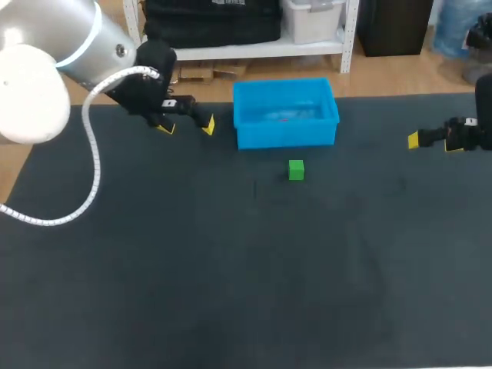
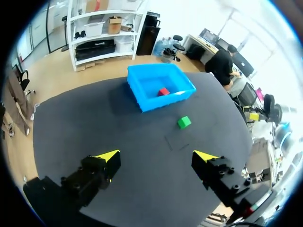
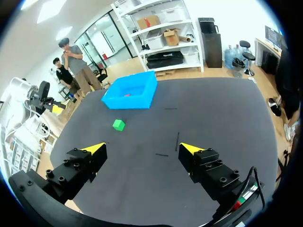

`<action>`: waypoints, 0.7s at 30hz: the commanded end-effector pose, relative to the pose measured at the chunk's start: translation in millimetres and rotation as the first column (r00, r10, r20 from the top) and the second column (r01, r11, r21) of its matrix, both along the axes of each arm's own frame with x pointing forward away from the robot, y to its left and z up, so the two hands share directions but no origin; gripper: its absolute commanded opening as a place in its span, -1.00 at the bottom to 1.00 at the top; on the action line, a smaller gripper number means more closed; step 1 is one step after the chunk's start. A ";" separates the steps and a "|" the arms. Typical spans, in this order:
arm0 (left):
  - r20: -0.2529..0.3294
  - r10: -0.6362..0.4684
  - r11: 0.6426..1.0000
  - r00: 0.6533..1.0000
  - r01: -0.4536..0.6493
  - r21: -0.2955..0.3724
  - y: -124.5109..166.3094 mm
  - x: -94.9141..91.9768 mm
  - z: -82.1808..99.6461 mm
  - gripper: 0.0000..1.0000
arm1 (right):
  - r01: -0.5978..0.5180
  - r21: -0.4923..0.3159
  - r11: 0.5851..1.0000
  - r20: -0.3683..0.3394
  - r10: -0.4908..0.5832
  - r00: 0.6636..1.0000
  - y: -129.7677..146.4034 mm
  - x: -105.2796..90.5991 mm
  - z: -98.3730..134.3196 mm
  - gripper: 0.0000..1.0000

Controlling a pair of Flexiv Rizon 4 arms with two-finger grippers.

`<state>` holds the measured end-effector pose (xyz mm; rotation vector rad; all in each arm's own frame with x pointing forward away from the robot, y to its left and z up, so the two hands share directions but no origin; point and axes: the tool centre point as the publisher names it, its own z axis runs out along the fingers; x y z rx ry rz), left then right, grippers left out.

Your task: Use the left arm to pick the red cube and place it into the blue plastic box first, then use the right arm to grasp the green cube and put it into the same blue plastic box after the first action is fully finished.

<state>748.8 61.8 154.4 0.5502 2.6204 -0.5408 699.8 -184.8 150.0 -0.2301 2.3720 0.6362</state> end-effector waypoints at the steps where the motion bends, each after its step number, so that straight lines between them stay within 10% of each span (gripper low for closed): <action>1: -0.013 -0.028 1.000 1.000 0.028 -0.004 8.2 -1.0 -0.2 1.00 | -0.001 0.000 1.000 0.000 0.001 1.000 -0.1 0.4 -0.2 1.00; 21: -0.037 -0.098 0.995 0.995 0.098 0.002 36.9 -9.0 -8.0 1.00 | -0.001 0.000 1.000 0.000 0.001 1.000 -0.1 0.4 -0.2 1.00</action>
